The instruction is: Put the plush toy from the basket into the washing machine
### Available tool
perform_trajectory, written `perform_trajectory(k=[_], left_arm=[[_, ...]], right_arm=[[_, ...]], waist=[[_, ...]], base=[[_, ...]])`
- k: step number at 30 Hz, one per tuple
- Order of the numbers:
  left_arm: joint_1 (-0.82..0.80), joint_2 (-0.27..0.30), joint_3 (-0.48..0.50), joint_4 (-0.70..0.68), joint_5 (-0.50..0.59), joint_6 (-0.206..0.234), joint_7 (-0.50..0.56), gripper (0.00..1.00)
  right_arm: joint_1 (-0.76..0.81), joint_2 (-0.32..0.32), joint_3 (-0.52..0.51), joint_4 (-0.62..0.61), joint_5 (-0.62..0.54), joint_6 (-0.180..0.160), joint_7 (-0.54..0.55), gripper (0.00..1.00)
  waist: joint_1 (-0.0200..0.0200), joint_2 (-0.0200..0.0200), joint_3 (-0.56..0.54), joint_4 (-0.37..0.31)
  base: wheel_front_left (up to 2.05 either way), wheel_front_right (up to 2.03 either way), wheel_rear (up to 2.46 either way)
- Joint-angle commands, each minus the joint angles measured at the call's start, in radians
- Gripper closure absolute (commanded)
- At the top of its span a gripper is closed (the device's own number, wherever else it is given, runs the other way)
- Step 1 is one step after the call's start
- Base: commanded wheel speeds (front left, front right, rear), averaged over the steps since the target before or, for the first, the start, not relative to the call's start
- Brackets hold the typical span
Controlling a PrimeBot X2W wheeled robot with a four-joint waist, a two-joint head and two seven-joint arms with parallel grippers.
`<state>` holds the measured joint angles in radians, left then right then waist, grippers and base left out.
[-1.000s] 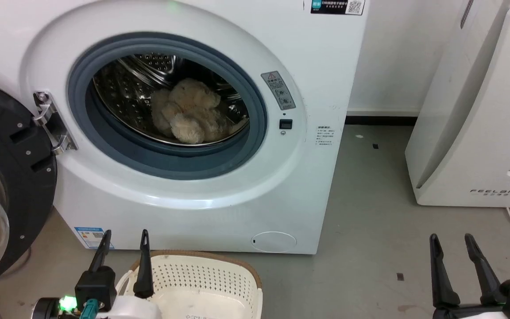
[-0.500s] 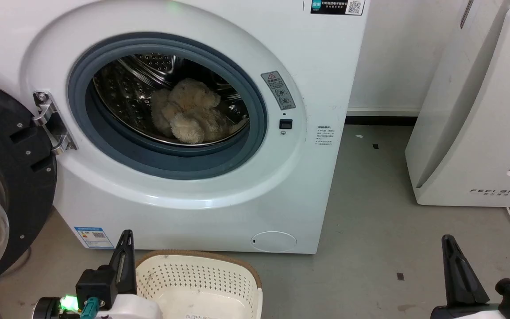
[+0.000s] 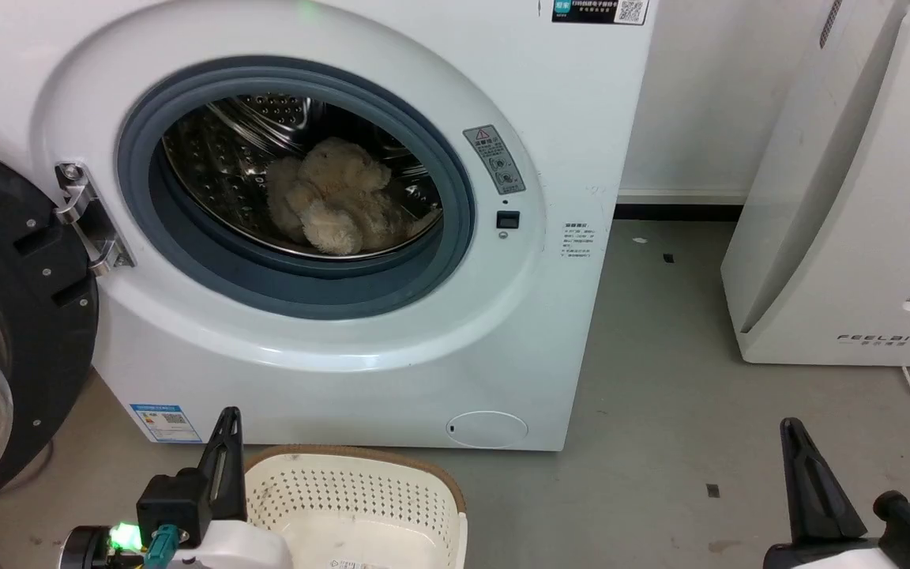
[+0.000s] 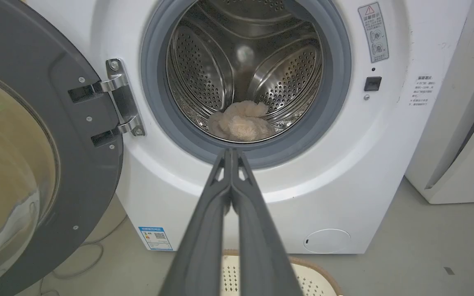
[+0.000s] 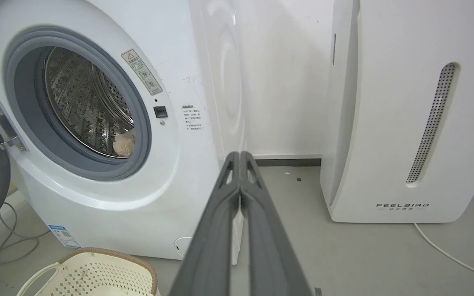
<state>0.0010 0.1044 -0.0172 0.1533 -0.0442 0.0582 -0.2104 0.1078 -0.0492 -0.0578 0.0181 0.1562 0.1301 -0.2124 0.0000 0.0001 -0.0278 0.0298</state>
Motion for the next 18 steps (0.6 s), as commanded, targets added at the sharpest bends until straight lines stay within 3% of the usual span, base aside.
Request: perform_trajectory(k=[1,18], left_arm=[[0.000,-0.005,0.002,-0.009,0.007,-0.005,0.006,1.00],[0.000,-0.014,0.005,-0.033,0.014,-0.014,0.040,1.00]], right_arm=[[-0.016,0.000,0.003,-0.003,-0.007,0.000,0.007,1.00],[-0.032,0.000,0.012,-0.006,-0.032,0.000,0.042,1.00]], waist=[[0.0000,-0.0001,0.000,0.000],[0.0000,-0.0001,0.005,-0.005]], base=[[0.00,0.00,0.00],[0.00,0.00,0.00]])
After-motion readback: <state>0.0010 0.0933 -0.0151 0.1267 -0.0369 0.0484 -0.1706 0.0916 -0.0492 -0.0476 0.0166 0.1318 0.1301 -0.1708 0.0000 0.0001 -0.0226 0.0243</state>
